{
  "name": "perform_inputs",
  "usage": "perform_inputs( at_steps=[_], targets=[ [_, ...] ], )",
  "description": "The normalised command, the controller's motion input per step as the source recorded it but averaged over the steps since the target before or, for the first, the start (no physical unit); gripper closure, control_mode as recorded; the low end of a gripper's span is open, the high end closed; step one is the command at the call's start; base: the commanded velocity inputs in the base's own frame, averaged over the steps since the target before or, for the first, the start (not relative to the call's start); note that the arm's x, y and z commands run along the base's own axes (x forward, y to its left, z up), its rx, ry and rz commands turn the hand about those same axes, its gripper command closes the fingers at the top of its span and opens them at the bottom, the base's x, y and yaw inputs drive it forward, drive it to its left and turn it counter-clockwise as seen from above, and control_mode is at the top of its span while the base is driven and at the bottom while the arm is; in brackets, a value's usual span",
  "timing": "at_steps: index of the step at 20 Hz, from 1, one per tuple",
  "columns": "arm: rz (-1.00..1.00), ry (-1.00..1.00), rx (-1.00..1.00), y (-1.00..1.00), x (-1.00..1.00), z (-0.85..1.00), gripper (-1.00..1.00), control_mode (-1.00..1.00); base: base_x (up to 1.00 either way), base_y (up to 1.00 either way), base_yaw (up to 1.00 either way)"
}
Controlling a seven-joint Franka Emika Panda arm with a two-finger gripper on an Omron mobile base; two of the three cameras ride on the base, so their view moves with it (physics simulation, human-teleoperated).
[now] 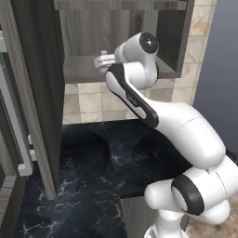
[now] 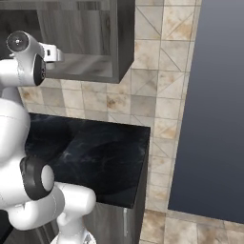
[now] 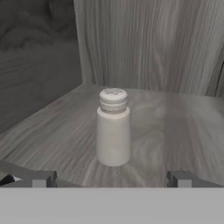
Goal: Move the ketchup and shaker from the cabinet to the dining counter.
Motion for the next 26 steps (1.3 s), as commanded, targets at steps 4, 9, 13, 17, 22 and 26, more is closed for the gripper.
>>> perform_inputs(
  at_steps=[4, 9, 13, 17, 22, 26],
  targets=[
    [0.0, 0.03, 0.0, 0.01, 0.13, -0.04, -1.0, -1.0, 0.0, 0.0, 0.0],
    [0.0, 0.01, 0.0, 0.07, 0.14, -0.09, -1.0, -1.0, 0.0, 0.0, 0.0],
    [0.0, 0.0, 0.0, 0.08, 0.16, -0.07, -1.0, -1.0, 0.0, 0.0, 0.0],
    [0.0, 0.0, 0.0, 0.02, 0.18, -0.02, -1.0, -1.0, 0.0, 0.0, 0.0],
    [0.0, 0.0, 0.0, 0.02, 0.2, 0.0, -1.0, -1.0, 0.0, 0.0, 0.0],
    [0.0, 0.01, 0.0, 0.11, 0.19, 0.0, -1.0, -1.0, 0.0, 0.0, 0.0]
  ],
)
